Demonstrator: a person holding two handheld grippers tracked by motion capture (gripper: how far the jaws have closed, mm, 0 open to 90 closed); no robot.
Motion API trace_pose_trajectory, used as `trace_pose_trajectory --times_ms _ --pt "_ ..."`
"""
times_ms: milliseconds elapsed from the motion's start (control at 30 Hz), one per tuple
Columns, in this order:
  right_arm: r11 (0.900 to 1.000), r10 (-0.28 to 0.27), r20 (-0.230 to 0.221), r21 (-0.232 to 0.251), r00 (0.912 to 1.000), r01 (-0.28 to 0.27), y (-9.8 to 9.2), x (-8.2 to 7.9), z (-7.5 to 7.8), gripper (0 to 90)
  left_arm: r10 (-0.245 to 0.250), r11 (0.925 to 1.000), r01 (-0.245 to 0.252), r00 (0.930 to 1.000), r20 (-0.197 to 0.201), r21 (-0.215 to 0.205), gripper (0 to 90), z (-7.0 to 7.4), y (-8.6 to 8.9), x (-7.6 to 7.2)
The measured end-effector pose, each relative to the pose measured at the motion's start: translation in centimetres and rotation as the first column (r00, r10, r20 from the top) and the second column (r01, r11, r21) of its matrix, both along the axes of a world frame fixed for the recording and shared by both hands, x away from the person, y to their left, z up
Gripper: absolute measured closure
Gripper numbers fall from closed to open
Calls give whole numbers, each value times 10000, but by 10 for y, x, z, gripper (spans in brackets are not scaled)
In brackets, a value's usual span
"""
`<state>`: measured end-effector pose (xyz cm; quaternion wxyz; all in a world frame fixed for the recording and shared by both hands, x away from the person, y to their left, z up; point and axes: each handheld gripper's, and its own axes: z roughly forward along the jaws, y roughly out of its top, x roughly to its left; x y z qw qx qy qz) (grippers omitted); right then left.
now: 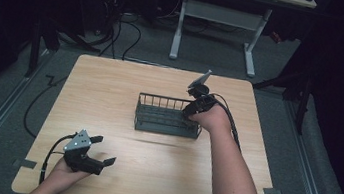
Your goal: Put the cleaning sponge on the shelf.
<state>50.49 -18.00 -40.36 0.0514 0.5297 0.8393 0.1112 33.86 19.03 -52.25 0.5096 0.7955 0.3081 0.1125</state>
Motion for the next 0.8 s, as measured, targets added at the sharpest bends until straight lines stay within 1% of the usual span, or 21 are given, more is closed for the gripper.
trace_pose_trajectory --times_ms 67,100,200,300,333,367,400,467,533,567,667,767,800 --pt "9999 -98 153 120 9998 97 -1 -4 6 355 45 10000 -45 10000 24 10 59 0 0 1" --pt "9999 -98 153 120 9998 97 -1 -4 6 355 45 10000 -45 10000 24 10 59 0 0 1" --pt "9998 -79 432 190 9990 71 -6 -11 14 355 102 9999 -102 9999 11 67 59 -1 0 2" --pt "9994 -163 484 325 9987 147 -9 -15 19 355 133 9998 -133 9999 46 140 58 -1 -1 1" --pt "9993 -102 497 372 9987 84 -11 -17 20 355 191 9995 -194 9998 106 229 59 -1 -1 1" --pt "9993 -105 477 369 9988 87 -11 -18 21 355 191 9995 -194 9998 106 229 58 -1 -1 1" --pt "9994 -59 480 338 9988 42 -13 -19 21 354 323 9983 -334 9992 248 482 58 -1 -2 1" --pt "9995 -62 499 318 9987 46 -14 -20 22 354 345 9982 -357 9991 244 486 57 -1 -2 1" --pt "9989 -105 546 451 9985 81 -15 -25 24 353 413 9979 -425 9989 243 490 57 -1 -1 0" --pt "9991 -46 584 412 9983 22 -16 -26 24 353 416 9979 -428 9988 255 493 57 -1 -1 0" --pt "9985 -87 623 539 9980 53 -18 -30 26 351 404 9977 -418 9988 274 524 57 -1 -1 0" --pt "9968 -225 620 776 9978 177 -23 -34 24 351 443 9974 -459 9986 288 553 57 -1 -2 1" --pt "9970 -221 602 756 9979 175 -25 -35 23 350 442 9974 -459 9986 301 557 57 -1 -2 1"
